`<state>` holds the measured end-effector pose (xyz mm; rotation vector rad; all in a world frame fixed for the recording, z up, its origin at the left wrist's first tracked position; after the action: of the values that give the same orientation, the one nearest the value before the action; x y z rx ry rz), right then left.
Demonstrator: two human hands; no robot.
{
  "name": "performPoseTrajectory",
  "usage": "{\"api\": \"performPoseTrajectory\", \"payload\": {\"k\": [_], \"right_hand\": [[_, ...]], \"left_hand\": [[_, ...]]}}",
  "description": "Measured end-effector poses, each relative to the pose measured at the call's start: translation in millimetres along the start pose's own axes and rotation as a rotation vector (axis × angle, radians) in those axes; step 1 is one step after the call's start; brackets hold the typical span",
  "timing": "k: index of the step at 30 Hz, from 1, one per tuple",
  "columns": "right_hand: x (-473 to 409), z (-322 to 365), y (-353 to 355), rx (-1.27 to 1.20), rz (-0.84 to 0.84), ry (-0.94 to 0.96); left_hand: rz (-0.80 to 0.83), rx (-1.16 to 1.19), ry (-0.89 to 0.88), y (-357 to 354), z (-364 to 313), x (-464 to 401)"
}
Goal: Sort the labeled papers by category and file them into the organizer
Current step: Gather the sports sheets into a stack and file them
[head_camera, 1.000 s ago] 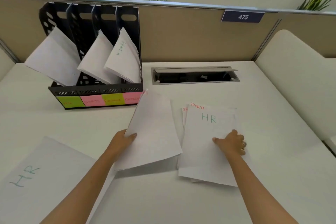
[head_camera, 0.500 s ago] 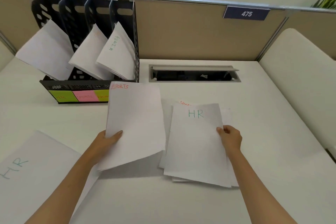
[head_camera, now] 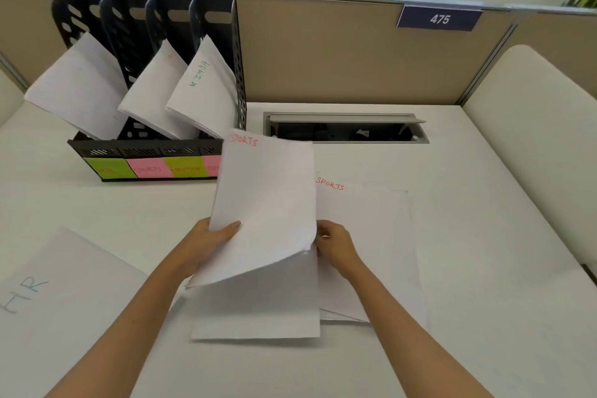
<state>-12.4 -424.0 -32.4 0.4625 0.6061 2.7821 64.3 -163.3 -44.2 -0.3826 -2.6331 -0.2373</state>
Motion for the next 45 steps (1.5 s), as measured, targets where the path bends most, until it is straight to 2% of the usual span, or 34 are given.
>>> {"api": "performPoseTrajectory", "payload": {"k": [3, 6, 8, 11, 16, 18, 22, 27, 30, 32, 34, 37, 42, 45], "right_hand": [[0.3, 1.6, 8.5, 0.036, -0.07, -0.002], [2.8, -10.6, 51.6, 0.127, -0.352, -0.07], [7.6, -25.4, 81.6, 0.271, -0.514, -0.194], [17.0, -45.0, 104.7, 0.408, -0.541, -0.459], [18.0, -61.0, 119.1, 0.283, -0.573, -0.552], [14.9, -62.8, 125.0, 0.289, -0.574, -0.513], [10.1, -41.0, 143.6, 0.146, -0.662, -0.248], [34.4, 17.4, 211.9, -0.034, -1.176, 0.017], [38.2, 27.9, 244.9, -0.211, -1.322, 0.05], [30.8, 30.7, 253.0, -0.301, -1.297, 0.062], [17.8, 37.2, 244.7, -0.27, -1.181, 0.077], [-6.2, 41.7, 196.4, -0.179, -0.88, 0.093], [-23.0, 33.4, 70.8, -0.098, -0.331, 0.069], [-17.1, 26.1, 17.7, -0.039, -0.145, 0.028]], "left_hand": [[-0.006, -0.031, 0.044, -7.8, 20.7, 0.4], [-0.032, -0.052, 0.063, -4.3, 34.6, 1.9], [-0.055, -0.049, 0.059, 0.2, 38.3, 1.6], [-0.067, -0.078, 0.038, 4.4, 40.0, 0.9], [-0.06, -0.125, 0.009, 4.7, 43.1, -0.1], [-0.064, -0.114, 0.007, 5.6, 42.6, 0.9], [-0.033, -0.073, 0.019, 4.0, 40.7, 2.8], [-0.023, -0.07, 0.03, 3.0, 41.3, 2.5], [-0.022, -0.062, 0.035, 1.8, 42.4, 2.8], [-0.012, -0.054, 0.04, 1.5, 42.4, 3.1], [0.011, -0.038, 0.048, 0.6, 41.4, 4.5], [0.028, -0.045, 0.058, 0.6, 39.9, 6.1], [0.034, 0.017, 0.118, -0.1, 38.3, 7.9], [0.049, 0.051, 0.135, -1.9, 35.9, 8.0]]}}
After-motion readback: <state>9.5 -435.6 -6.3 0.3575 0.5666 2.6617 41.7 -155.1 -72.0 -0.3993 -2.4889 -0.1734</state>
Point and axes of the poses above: each hand's wrist, its own x-axis away from the middle knuckle, its own y-axis out of the back of the hand, z = x × y, the point moved 9 cm from there along -x, towards the middle knuckle, and after that the axes turned 3 degrees about -z, right-handed, at the moved point
